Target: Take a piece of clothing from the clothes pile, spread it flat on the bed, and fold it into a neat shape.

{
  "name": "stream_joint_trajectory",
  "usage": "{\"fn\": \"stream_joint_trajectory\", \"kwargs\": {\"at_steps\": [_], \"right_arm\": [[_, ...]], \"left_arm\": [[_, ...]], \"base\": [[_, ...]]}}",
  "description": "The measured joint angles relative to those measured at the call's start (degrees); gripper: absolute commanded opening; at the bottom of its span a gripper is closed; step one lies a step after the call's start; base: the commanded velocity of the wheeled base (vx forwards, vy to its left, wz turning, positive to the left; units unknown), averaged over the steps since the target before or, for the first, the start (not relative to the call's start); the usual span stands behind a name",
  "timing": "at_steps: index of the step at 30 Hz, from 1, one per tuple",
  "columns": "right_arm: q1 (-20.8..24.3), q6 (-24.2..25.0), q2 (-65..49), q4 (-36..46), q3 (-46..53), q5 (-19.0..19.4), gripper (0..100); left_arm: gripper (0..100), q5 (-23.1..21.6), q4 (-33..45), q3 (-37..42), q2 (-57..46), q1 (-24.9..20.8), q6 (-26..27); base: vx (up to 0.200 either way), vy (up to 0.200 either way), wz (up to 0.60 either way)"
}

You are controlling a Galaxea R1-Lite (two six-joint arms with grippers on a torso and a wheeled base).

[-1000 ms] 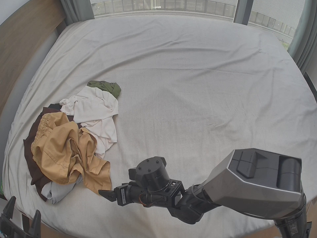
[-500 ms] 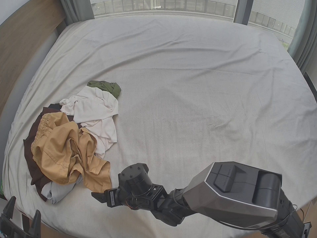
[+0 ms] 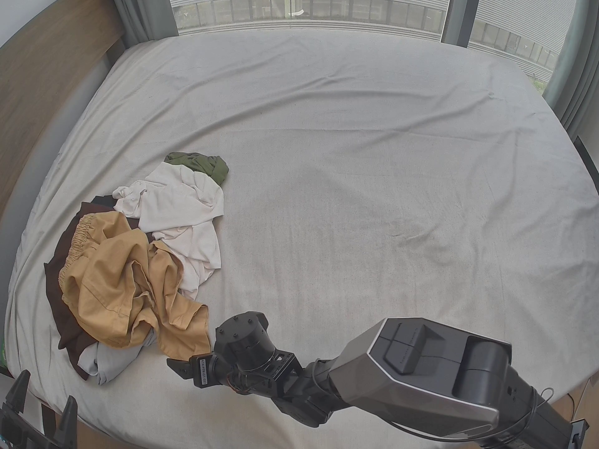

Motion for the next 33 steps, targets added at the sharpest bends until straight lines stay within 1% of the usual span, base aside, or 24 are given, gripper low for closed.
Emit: {"fn": "stream_joint_trajectory", "kwargs": {"at_steps": [5,6,17,19,33], "right_arm": [[0.1,0.4,1.4,0.0,-1.8,-1.1,100],[0.1,0.4,1.6,0.0,-2.0,-1.1,0],[-0.1,0.9,2.3,0.4,-2.1,-2.8,0],[-0.2,0.9,2.2,0.3,-1.6,-3.8,0],[-1.2,0.8,-3.4,0.3,8.2,-5.7,0]], "left_arm": [[100,0.0,0.0,0.0,0.0,0.0,0.0],[100,0.0,0.0,0.0,0.0,0.0,0.0],[100,0.0,0.0,0.0,0.0,0.0,0.0],[100,0.0,0.0,0.0,0.0,0.0,0.0],[100,0.0,0.0,0.0,0.0,0.0,0.0]], "base": [[0.000,0.000,0.00],[0.000,0.000,0.00],[0.000,0.000,0.00],[0.000,0.000,0.00],[0.000,0.000,0.00]]}}
